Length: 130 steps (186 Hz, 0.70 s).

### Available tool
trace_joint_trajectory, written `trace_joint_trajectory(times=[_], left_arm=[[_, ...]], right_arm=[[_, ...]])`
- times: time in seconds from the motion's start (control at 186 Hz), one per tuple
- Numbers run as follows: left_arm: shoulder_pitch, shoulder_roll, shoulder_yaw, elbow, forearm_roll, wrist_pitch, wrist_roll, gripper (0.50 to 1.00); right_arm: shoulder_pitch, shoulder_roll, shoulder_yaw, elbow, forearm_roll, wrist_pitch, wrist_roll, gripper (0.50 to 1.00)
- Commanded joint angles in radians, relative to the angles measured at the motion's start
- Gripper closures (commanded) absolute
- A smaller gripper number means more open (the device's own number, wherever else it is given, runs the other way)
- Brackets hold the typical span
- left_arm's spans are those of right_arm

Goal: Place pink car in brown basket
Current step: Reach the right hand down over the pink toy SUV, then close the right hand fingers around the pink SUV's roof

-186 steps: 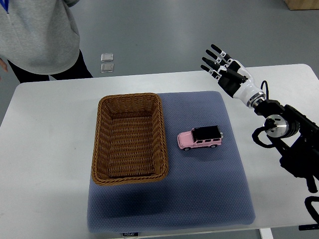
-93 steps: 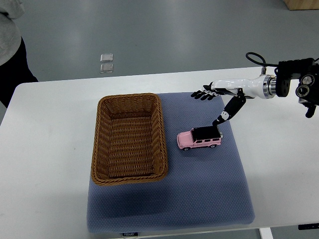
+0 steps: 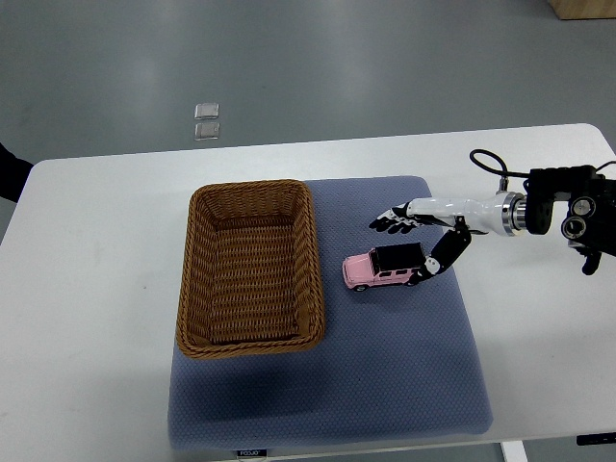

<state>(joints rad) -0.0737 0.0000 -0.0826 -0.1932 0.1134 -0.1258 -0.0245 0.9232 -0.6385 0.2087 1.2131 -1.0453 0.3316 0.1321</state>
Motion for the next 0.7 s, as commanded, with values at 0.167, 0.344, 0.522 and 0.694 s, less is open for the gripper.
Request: trace_joint_trajectory(times=[0.167, 0.344, 0.522, 0.694], left_arm=[[0.0, 0.0, 0.0, 0.0, 0.0, 0.0, 0.0, 0.5], [0.0, 0.0, 0.001, 0.0, 0.0, 0.0, 0.0, 0.5], [0.0, 0.0, 0.0, 0.001, 0.0, 0.0, 0.0, 0.5], [0.0, 0.0, 0.0, 0.006, 0.0, 0.0, 0.0, 0.5]], right_arm=[[-0.052, 0.02, -0.002, -0.017, -0.05, -0.082, 0.003, 0.626], [-0.066, 0.04, -0.002, -0.037, -0.059, -0.106, 0.003, 0.675], [-0.076, 0.059, -0.002, -0.05, -0.065, -0.126, 0.008, 0.705], [-0.089, 0.086, -0.002, -0.07, -0.105, -0.143, 0.011, 0.852]])
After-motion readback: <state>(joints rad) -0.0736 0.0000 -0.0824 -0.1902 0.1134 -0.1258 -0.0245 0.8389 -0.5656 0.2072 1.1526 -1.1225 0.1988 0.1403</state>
